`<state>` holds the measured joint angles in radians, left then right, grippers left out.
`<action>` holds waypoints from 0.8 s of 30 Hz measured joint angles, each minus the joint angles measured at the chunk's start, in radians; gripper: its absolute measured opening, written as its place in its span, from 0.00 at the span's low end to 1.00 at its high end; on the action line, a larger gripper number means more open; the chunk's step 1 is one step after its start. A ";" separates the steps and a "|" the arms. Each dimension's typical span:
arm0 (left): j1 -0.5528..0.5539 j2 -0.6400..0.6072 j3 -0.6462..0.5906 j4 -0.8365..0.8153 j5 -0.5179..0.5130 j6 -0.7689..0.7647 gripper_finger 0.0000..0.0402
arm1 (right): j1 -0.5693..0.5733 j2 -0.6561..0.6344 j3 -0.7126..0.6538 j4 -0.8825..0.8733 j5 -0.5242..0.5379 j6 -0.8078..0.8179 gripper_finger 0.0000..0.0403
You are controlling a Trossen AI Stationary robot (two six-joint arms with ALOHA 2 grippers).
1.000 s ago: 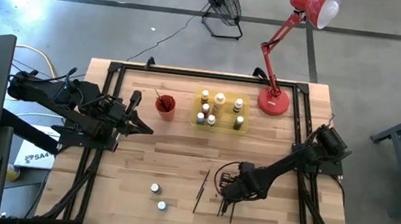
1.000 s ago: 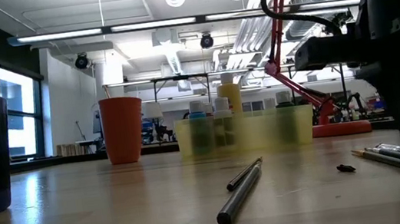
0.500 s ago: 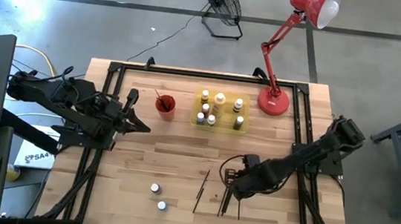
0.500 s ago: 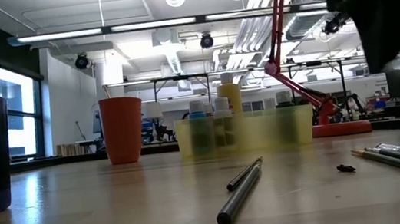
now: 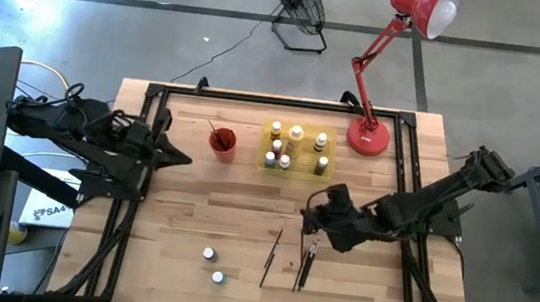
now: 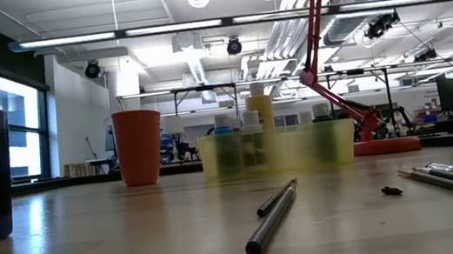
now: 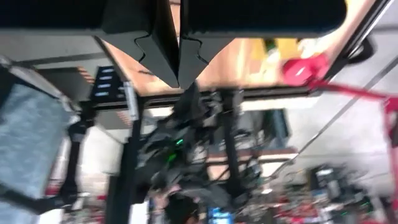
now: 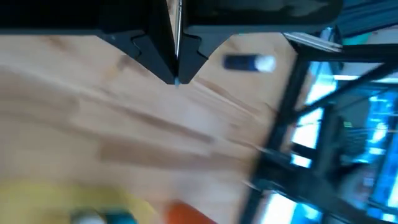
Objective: Pick & Place Paint Supplies
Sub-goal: Put the silver paintbrush into the orange cup
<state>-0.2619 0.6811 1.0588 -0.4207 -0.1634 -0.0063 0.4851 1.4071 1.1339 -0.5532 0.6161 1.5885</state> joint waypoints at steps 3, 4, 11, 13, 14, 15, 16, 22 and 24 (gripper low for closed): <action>0.000 0.007 0.000 -0.019 -0.028 -0.010 0.00 | -0.038 -0.009 0.000 0.126 0.013 -0.160 0.01; 0.000 0.014 0.000 -0.023 -0.028 -0.010 0.00 | -0.050 -0.010 0.000 0.166 0.014 -0.217 0.01; 0.000 0.037 0.000 -0.060 -0.029 -0.029 0.00 | -0.161 -0.010 0.000 0.458 0.010 -0.564 0.01; 0.000 0.036 0.000 -0.057 -0.029 -0.035 0.00 | -0.197 -0.010 0.000 0.538 0.010 -0.650 0.01; 0.000 0.036 0.000 -0.056 -0.029 -0.045 0.00 | -0.216 -0.008 0.000 0.573 0.006 -0.690 0.01; 0.000 0.034 0.000 -0.056 -0.029 -0.053 0.00 | -0.235 -0.005 0.000 0.607 0.001 -0.726 0.01; 0.000 0.031 0.000 -0.058 -0.028 -0.059 0.00 | -0.252 -0.001 0.000 0.642 -0.012 -0.760 0.01; 0.000 0.019 0.001 -0.128 -0.030 -0.110 0.00 | -0.333 0.038 0.000 0.790 -0.092 -0.869 0.01; 0.000 0.024 0.001 -0.170 -0.039 -0.140 0.00 | -0.349 0.049 0.000 0.826 -0.097 -0.912 0.01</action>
<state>-0.2621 0.7048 1.0599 -0.5906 -0.2027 -0.1466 0.1359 1.4559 1.1339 0.2731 0.5190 0.6763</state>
